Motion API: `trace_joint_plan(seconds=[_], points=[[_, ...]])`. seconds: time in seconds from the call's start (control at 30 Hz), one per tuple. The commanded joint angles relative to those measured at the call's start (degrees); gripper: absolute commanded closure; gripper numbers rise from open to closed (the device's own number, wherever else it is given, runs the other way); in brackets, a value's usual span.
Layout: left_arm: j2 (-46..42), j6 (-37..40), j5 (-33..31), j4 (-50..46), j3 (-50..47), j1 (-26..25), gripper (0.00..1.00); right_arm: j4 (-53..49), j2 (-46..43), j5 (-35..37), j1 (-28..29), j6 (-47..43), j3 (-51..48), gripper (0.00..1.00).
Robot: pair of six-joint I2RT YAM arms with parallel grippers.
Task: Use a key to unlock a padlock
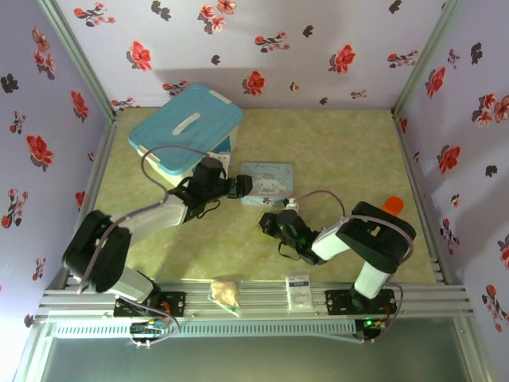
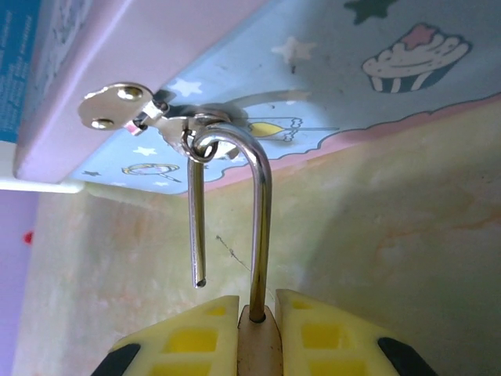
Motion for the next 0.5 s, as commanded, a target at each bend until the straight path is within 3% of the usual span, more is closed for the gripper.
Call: trace_joint_plan(seconds=[0.0,0.33,0.47], points=[[5.35,3.98,-2.41,-1.38,3.75,-0.3,0.23,1.32,5.38,-1.36,-1.2,3.52,-2.77,0.99],[12.46,5.3,-6.96,-6.17,6.47,-1.67,0.24,26.17,19.65,2.7,-1.26,11.97,-4.33,1.0],[12.67,5.2,-7.59,-5.28,4.55,-1.66,0.3,28.95,22.08,6.09,-0.95,14.06,-4.5,1.0]])
